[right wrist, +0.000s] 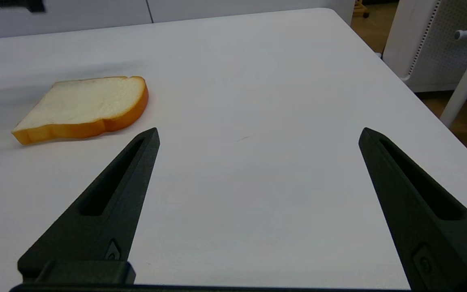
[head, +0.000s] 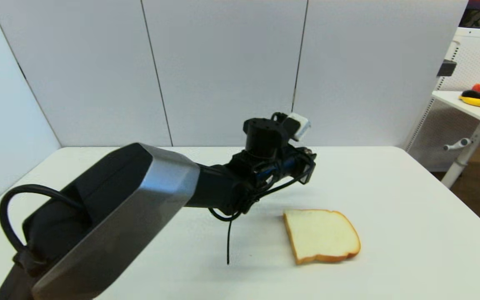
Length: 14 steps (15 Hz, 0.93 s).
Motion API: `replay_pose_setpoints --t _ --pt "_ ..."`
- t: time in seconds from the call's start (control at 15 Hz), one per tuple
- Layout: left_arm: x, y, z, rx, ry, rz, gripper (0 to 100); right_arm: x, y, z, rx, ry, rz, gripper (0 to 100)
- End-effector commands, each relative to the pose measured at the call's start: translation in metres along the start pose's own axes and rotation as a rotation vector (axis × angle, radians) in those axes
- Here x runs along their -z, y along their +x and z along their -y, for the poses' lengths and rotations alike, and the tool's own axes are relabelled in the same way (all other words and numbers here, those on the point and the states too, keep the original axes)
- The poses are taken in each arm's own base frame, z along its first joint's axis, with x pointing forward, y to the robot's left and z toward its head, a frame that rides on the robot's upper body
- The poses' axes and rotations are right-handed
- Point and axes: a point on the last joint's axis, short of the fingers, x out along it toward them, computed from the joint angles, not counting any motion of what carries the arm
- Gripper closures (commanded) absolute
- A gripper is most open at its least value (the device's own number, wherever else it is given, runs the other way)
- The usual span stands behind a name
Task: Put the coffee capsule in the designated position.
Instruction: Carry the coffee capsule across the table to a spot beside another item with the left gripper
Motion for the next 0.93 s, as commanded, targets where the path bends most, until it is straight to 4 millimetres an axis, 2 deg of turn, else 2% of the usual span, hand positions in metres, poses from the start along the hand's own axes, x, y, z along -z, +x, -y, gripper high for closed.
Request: replay_pose_setpoints --t 0.07,0.33,0.93 --pt "0.039 0.023 0.020 0.040 -0.008 -0.054 100 0.000 0.000 0.000 -0.001 0.000 -0.002 0" --pt "0.052 0.028 0.023 0.041 -0.011 -0.052 100 0.000 0.000 0.000 -0.001 0.000 -0.002 0" --pt "0.057 0.028 0.022 0.030 -0.011 -0.047 100 0.000 0.000 0.000 -0.001 0.000 -0.002 0"
